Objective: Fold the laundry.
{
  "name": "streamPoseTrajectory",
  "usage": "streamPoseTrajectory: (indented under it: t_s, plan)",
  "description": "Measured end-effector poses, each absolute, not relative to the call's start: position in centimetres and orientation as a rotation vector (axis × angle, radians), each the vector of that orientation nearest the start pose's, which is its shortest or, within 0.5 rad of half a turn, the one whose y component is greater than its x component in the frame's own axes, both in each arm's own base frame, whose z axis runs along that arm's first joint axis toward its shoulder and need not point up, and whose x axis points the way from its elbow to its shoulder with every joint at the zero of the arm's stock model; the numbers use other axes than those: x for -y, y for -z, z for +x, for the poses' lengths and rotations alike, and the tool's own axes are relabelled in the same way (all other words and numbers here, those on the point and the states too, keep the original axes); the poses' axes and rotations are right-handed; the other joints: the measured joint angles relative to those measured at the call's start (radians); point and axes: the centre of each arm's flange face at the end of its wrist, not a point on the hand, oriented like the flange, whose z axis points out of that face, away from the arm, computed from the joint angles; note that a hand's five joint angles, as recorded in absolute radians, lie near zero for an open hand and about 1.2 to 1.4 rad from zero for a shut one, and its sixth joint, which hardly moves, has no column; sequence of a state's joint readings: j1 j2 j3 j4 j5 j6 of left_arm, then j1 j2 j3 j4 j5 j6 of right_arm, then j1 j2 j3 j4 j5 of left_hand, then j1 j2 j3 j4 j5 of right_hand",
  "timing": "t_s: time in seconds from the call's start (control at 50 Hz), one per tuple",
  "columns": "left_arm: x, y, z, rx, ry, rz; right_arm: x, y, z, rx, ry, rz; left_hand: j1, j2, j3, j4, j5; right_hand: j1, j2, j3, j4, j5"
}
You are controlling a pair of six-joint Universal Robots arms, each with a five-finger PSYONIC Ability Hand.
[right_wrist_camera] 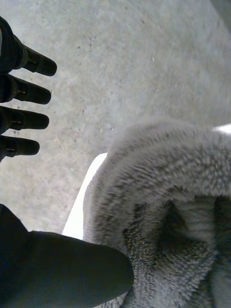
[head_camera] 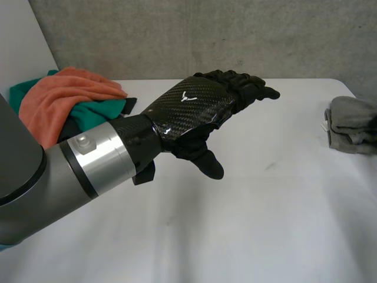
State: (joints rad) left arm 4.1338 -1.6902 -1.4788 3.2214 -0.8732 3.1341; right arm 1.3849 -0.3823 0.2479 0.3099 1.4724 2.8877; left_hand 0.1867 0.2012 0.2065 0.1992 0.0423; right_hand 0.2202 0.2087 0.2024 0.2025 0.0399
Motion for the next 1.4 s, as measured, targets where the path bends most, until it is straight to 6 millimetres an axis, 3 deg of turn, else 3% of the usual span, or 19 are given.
streamPoseTrajectory:
  t_s: [0.1, 0.16, 0.28, 0.38, 0.42, 0.54, 0.56, 0.66, 0.76, 0.82, 0.88, 0.92, 0.94, 1.04, 1.18, 1.24, 1.28, 1.3, 1.4]
  plan:
    - [16.1, -30.7, -33.2, 1.379, -1.469, -1.05, 52.2, -19.4, 3.7, -2.721, 2.232, -0.345, 0.0, 0.0, 0.0, 0.0, 0.0, 0.0, 0.0, 0.0, 0.0, 0.0]
    - [16.3, -31.1, -33.0, 1.38, -1.493, -1.04, 51.9, -22.9, 2.6, -2.813, 2.457, -0.408, 0.0, 0.0, 0.0, 0.0, 0.0, 0.0, 0.0, 0.0, 0.0, 0.0]
    - [18.2, -33.0, -32.3, 1.41, -1.64, -0.957, 51.7, -26.9, 2.7, -2.655, 2.762, -0.41, 0.0, 0.0, 0.0, 0.0, 0.0, 0.0, 0.0, 0.0, 0.0, 0.0]
    - [22.0, -35.8, -30.4, 1.457, -1.87, -0.794, 50.1, -30.3, 5.6, -2.335, 2.889, -0.518, 0.0, 0.0, 0.0, 0.0, 0.0, 0.0, 0.0, 0.0, 0.0, 0.0]
    - [25.0, -37.6, -28.5, 1.49, -2.034, -0.66, 48.0, -31.6, 8.8, -2.139, 2.873, -0.619, 0.0, 0.0, 0.0, 0.0, 0.0, 0.0, 0.0, 0.0, 0.0, 0.0]
    - [33.0, -37.9, -23.4, 1.641, -2.286, -0.435, 42.3, -31.3, 15.7, -1.939, 2.676, -0.801, 0.0, 0.0, 0.0, 0.0, 0.0, 0.0, 0.0, 0.0, 0.0, 0.0]
    - [35.6, -37.0, -21.6, 1.708, -2.336, -0.403, 39.9, -30.5, 17.8, -1.919, 2.587, -0.855, 0.0, 0.0, 0.0, 0.0, 0.0, 0.0, 0.0, 0.0, 0.0, 0.0]
    - [41.9, -32.1, -17.7, 1.93, -2.403, -0.445, 33.8, -27.2, 21.7, -1.938, 2.362, -0.98, 0.0, 0.0, 0.0, 0.0, 0.0, 0.0, 0.0, 0.0, 0.0, 0.0]
    - [46.4, -25.0, -15.7, 2.146, -2.379, -0.625, 28.9, -23.7, 23.4, -1.99, 2.173, -1.082, 0.001, 0.0, 0.0, 0.0, 0.0, 0.0, 0.0, 0.0, 0.0, 0.0]
    - [48.1, -21.3, -14.8, 2.231, -2.352, -0.708, 27.5, -22.4, 23.6, -2.019, 2.11, -1.108, 0.005, 0.002, 0.002, 0.001, 0.0, 0.0, 0.0, 0.0, 0.0, 0.0]
    - [49.6, -17.8, -14.0, 2.294, -2.328, -0.761, 26.0, -20.6, 23.5, -2.067, 2.03, -1.132, 0.221, 0.192, 0.171, 0.18, 0.168, 0.0, 0.0, 0.0, 0.0, 0.0]
    - [50.3, -16.4, -13.7, 2.312, -2.324, -0.774, 25.7, -20.0, 23.3, -2.089, 2.005, -1.134, 0.773, 0.683, 0.654, 0.67, 0.614, 0.0, 0.0, 0.0, 0.0, 0.0]
    - [50.5, -16.0, -13.6, 2.315, -2.325, -0.775, 25.6, -19.8, 23.2, -2.097, 1.999, -1.133, 0.864, 0.8, 0.79, 0.809, 0.741, 0.0, 0.0, 0.0, 0.0, 0.0]
    - [50.7, -17.1, -14.6, 2.257, -2.382, -0.758, 25.7, -19.7, 22.8, -2.115, 1.999, -1.123, 0.879, 0.981, 0.965, 0.993, 0.861, 0.0, 0.0, 0.0, 0.0, 0.0]
    - [46.3, -27.9, -19.6, 1.881, -2.563, -0.654, 26.1, -20.7, 22.6, -2.099, 2.046, -1.102, 0.904, 0.985, 0.972, 0.996, 0.912, 0.0, 0.0, 0.0, 0.0, 0.0]
    - [41.7, -32.9, -22.8, 1.673, -2.547, -0.588, 26.0, -21.5, 22.6, -2.079, 2.078, -1.087, 0.904, 0.99, 0.977, 0.996, 0.912, 0.0, 0.0, 0.0, 0.0, 0.0]
    - [40.2, -33.9, -23.7, 1.625, -2.527, -0.574, 26.0, -21.8, 22.5, -2.073, 2.088, -1.082, 0.904, 0.991, 0.977, 0.996, 0.912, 0.0, 0.0, 0.0, 0.0, 0.0]
    - [36.9, -35.2, -25.9, 1.543, -2.445, -0.568, 25.9, -22.2, 22.5, -2.062, 2.105, -1.071, 0.904, 0.992, 0.977, 0.997, 0.919, 0.0, 0.0, 0.0, 0.0, 0.0]
    - [28.8, -34.8, -30.9, 1.435, -2.183, -0.638, 26.1, -22.8, 22.1, -2.065, 2.133, -1.032, 0.904, 0.993, 0.98, 0.997, 0.924, 0.0, 0.0, 0.0, 0.0, 0.0]
